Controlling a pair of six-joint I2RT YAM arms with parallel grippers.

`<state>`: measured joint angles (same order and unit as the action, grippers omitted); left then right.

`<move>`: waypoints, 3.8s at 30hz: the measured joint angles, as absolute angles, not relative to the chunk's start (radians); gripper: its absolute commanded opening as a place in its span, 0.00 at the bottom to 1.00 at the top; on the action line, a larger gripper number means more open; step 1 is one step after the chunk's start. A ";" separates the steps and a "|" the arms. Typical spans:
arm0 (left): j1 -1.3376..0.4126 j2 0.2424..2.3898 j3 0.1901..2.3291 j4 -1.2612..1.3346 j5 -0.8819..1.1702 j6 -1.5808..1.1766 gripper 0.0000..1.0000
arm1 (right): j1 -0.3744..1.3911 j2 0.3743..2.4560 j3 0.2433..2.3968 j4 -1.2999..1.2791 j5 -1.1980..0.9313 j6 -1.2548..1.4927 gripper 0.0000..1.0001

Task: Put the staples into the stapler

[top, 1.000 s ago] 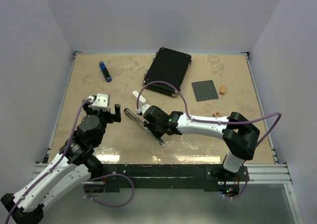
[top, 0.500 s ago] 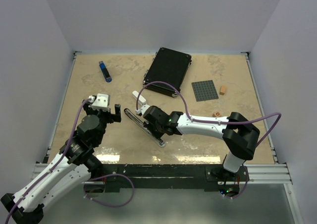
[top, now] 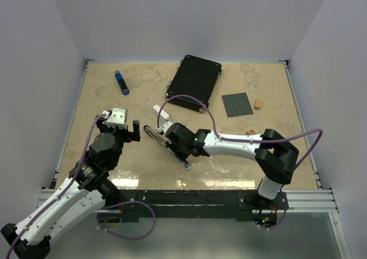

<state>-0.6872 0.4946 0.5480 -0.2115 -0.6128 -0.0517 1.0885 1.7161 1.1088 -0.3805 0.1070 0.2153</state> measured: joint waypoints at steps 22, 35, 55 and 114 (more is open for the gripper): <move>-0.687 0.495 0.548 -0.212 -0.612 -0.052 1.00 | 1.088 1.716 1.105 -0.380 0.090 0.215 0.16; -0.686 0.495 0.548 -0.212 -0.612 -0.052 1.00 | 1.089 1.716 1.105 -0.384 0.085 0.215 0.36; -0.686 0.497 0.548 -0.212 -0.611 -0.052 1.00 | 1.053 1.729 1.144 -0.387 0.131 0.228 0.36; -0.661 0.872 0.513 -0.211 -0.568 -0.585 1.00 | 1.062 1.334 0.656 -0.060 0.031 0.307 0.55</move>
<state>-0.6609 0.8722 0.5133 -0.2111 -0.5678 -0.5854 1.0622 1.3338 0.6556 -0.0605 0.0311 0.3069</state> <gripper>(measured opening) 0.997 0.569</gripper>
